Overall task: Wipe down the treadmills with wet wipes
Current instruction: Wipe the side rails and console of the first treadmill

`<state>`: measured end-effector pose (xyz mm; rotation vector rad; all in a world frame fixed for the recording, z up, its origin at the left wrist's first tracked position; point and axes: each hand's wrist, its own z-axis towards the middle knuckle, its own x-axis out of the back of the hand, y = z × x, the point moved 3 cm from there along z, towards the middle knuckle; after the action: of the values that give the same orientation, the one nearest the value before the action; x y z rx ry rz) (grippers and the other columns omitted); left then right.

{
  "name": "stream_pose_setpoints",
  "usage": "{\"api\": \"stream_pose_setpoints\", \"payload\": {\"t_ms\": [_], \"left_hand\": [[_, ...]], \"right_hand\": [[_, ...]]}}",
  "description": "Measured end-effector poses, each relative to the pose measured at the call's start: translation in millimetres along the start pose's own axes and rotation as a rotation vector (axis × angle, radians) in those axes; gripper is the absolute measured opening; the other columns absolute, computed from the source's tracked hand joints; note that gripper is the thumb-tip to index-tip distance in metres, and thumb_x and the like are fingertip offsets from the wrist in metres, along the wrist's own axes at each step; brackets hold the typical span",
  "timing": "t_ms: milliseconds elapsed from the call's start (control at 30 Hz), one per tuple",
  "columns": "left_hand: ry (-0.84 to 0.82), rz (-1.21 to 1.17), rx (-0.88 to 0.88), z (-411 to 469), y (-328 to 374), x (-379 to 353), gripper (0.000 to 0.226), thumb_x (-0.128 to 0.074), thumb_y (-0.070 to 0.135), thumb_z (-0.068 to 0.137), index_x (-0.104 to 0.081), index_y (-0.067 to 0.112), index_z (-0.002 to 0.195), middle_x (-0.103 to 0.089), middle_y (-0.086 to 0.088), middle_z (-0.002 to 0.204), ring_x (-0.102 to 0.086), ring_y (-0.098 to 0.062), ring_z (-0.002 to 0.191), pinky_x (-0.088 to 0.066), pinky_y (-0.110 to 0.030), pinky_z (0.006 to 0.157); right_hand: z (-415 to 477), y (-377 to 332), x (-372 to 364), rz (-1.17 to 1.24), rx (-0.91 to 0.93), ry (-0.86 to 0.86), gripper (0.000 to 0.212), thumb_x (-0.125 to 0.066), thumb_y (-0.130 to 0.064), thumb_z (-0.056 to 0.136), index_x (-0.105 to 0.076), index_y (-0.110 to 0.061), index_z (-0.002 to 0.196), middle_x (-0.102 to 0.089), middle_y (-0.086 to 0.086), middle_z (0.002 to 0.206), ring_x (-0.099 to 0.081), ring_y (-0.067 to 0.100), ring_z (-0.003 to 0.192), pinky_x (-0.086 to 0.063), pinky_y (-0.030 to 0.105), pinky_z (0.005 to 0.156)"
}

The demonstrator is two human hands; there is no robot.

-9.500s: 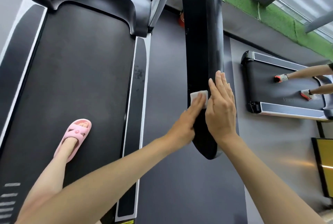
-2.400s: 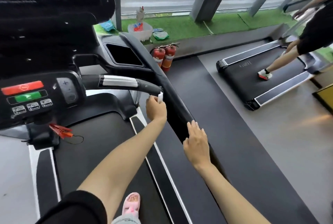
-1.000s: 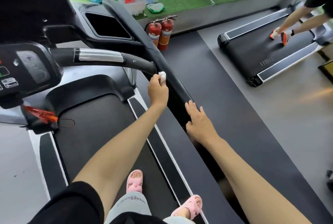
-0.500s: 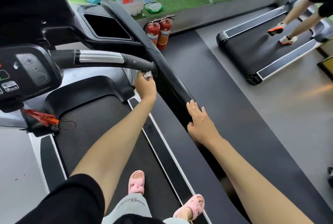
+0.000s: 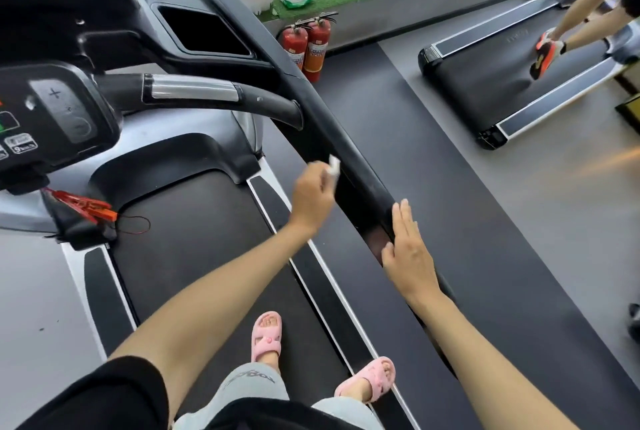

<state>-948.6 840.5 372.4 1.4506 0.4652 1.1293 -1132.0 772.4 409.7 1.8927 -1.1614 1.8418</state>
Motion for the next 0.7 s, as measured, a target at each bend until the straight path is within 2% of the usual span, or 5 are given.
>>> {"api": "stream_pose_setpoints", "payload": {"t_ms": [100, 300, 500, 633, 700], "left_hand": [[0.180, 0.019, 0.239, 41, -14, 19, 0.022, -0.047, 0.008, 0.097, -0.041, 0.011, 0.076, -0.044, -0.007, 0.078, -0.037, -0.019, 0.068, -0.023, -0.023, 0.060], [0.049, -0.047, 0.210, 1, 14, -38, 0.018, -0.043, 0.007, 0.099, -0.048, 0.005, 0.082, -0.047, -0.006, 0.079, -0.042, -0.018, 0.068, -0.026, -0.020, 0.060], [-0.347, -0.001, -0.217, -74, 27, -49, 0.013, -0.055, 0.009, 0.095, -0.058, 0.007, 0.082, -0.053, 0.001, 0.078, -0.047, -0.009, 0.067, -0.039, -0.024, 0.062], [0.088, 0.003, 0.155, -20, 11, -15, 0.038, -0.050, 0.009, 0.097, -0.033, 0.021, 0.065, -0.036, 0.003, 0.065, -0.032, -0.012, 0.057, -0.021, -0.024, 0.058], [0.133, 0.014, 0.337, 11, -3, -1, 0.031, -0.046, 0.007, 0.096, -0.033, 0.017, 0.069, -0.039, -0.003, 0.073, -0.035, -0.016, 0.065, -0.023, -0.024, 0.061]], "right_hand": [[-22, 13, -1, -0.022, -0.019, -0.012, 0.069, -0.040, 0.010, 0.088, -0.016, -0.003, 0.152, -0.007, 0.010, 0.161, -0.012, 0.022, 0.149, -0.003, 0.023, 0.117], [-28, 16, -4, 0.029, -0.041, 0.000, 0.069, -0.041, 0.010, 0.087, -0.019, -0.001, 0.151, -0.010, 0.011, 0.161, -0.009, 0.019, 0.149, -0.005, 0.023, 0.118], [-28, 20, -8, 0.047, -0.029, -0.009, 0.073, -0.044, 0.013, 0.084, -0.018, 0.000, 0.151, -0.012, 0.013, 0.160, -0.007, 0.019, 0.149, 0.002, 0.020, 0.115], [-26, 22, -5, 0.052, -0.024, -0.053, 0.072, -0.042, 0.008, 0.087, -0.014, -0.003, 0.152, -0.007, 0.009, 0.161, -0.003, 0.016, 0.149, 0.005, 0.016, 0.113], [-26, 24, -6, 0.048, -0.017, -0.075, 0.071, -0.042, 0.006, 0.089, -0.012, -0.004, 0.153, -0.005, 0.008, 0.162, -0.001, 0.015, 0.149, 0.005, 0.016, 0.113]]}}
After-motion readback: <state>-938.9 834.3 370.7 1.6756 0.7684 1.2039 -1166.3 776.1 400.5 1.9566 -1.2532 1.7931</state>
